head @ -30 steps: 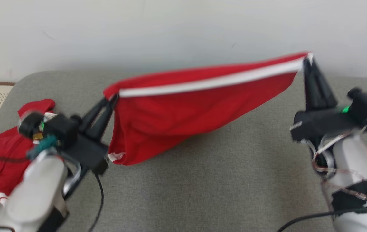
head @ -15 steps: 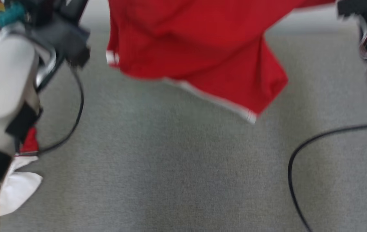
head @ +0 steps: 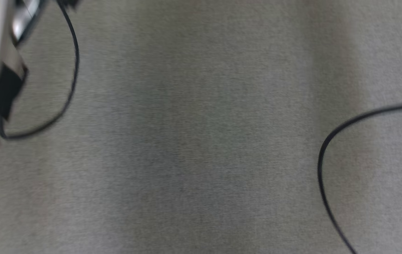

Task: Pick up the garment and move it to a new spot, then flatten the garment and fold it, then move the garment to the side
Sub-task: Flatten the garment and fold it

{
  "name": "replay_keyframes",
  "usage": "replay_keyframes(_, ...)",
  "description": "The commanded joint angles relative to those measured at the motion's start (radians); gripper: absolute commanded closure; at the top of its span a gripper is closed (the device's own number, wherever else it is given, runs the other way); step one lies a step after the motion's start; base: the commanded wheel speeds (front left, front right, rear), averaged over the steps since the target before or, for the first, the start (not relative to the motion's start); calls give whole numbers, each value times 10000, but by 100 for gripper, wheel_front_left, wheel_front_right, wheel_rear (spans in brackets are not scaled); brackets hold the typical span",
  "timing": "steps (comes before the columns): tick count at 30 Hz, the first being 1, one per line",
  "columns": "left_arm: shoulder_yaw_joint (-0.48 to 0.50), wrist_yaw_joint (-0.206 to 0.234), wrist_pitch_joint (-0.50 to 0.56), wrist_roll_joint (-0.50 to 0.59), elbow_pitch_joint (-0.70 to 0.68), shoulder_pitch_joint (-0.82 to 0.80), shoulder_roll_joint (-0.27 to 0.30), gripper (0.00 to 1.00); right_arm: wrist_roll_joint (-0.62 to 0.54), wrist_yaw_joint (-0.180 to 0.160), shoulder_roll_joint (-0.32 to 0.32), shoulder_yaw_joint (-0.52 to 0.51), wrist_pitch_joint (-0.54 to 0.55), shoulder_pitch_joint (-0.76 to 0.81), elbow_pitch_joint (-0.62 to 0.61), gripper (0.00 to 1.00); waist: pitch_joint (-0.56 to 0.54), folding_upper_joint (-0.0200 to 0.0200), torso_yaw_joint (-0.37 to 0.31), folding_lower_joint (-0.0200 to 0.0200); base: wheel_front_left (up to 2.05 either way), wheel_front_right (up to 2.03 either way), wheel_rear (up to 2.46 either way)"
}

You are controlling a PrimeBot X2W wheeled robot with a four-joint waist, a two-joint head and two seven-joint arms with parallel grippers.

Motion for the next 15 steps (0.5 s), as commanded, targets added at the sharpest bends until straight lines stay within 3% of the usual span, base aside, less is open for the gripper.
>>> replay_keyframes(1, -42, 14, 1, -20, -82, 395, 68, 100, 101, -13, -160, 127, -3, 514, -158, 100, 547, -2, -585, -5, 0, 0, 0)
replay_keyframes(6, 178, 4, 3, -1239, -448, 3046, -128, 100, 904, -13, -790, 885, -2, 3362, -563, 100, 257, -2, -542, -5, 0, 0, 0)
replay_keyframes(10, 194, 5, -2, -1766, -775, 5019, -261, 100, 1492, -16, -961, 566, -2, 5595, -780, 100, -171, -2, -410, -5, 0, 0, 0)
replay_keyframes(15, 1207, 34, -5, -2249, -850, 7378, -660, 100, 1794, -50, -773, 281, -2, 8103, -843, 100, -889, -2, -316, -5, 0, 0, 0)
